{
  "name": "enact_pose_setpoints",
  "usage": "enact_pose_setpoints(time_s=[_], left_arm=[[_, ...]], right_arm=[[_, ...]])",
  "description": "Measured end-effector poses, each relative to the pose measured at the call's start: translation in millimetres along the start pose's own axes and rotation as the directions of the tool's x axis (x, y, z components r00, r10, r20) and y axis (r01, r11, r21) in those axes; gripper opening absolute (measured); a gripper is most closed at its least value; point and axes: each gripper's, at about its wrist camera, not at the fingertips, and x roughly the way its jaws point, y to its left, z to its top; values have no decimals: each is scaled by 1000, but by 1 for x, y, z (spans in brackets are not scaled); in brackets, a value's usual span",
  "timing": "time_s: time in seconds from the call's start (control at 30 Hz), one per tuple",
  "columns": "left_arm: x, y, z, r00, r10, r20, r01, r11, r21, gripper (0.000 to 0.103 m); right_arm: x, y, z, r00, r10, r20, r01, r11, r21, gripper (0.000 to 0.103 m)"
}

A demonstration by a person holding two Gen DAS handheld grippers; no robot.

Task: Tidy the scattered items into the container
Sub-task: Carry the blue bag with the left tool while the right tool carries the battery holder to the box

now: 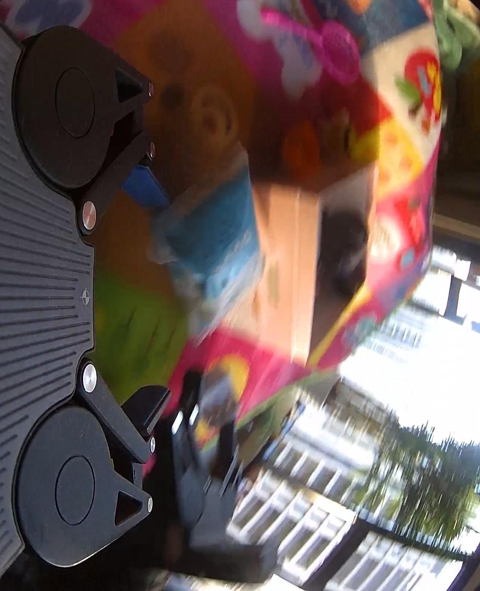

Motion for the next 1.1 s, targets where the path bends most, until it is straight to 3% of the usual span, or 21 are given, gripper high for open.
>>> enact_pose_setpoints(time_s=[0.07, 0.1, 0.17, 0.23, 0.3, 0.43, 0.63, 0.67, 0.7, 0.73, 0.87, 1.1], left_arm=[[-6, -19, -4, 1000, -30, 7, 30, 997, 69, 103], [-9, -26, -4, 1000, -2, 26, -1, 994, 113, 103], [-10, -39, -3, 988, 128, 89, -144, 967, 211, 103], [-2, -44, 1, 956, 250, 152, -285, 915, 285, 103], [14, -42, 8, 936, 321, 146, -351, 890, 293, 103], [48, -31, 21, 950, 310, 44, -312, 924, 221, 103], [75, -33, 14, 937, 350, 15, -344, 910, 232, 103], [74, -35, 12, 936, 352, 18, -346, 908, 235, 101], [72, -36, 11, 935, 353, 23, -348, 906, 240, 90], [69, -38, 11, 934, 356, 26, -351, 904, 242, 68], [52, -41, 10, 941, 337, 36, -336, 914, 228, 67], [8, -54, 1, 938, 339, 76, -347, 907, 238, 63]], right_arm=[[-2, -6, -4, 1000, -9, -4, 9, 1000, 22, 92], [-2, -8, -5, 1000, -12, -6, 12, 999, 32, 92], [-2, -10, -7, 1000, -9, -10, 10, 999, 51, 92], [-3, -11, -9, 1000, 0, -10, 1, 998, 65, 92], [-4, -10, -9, 1000, 2, -6, -2, 997, 72, 92], [-9, -9, -11, 1000, -19, -2, 19, 997, 74, 92], [-20, -12, -17, 999, -46, -7, 46, 996, 82, 92], [-22, -12, -18, 999, -43, -5, 44, 996, 82, 92], [-25, -12, -19, 999, -41, -2, 41, 996, 81, 92], [-28, -11, -19, 999, -38, 2, 37, 996, 80, 92], [-37, -7, -16, 999, -24, 25, 22, 997, 78, 92], [-61, 6, 0, 995, 3, 99, -10, 998, 64, 92]])
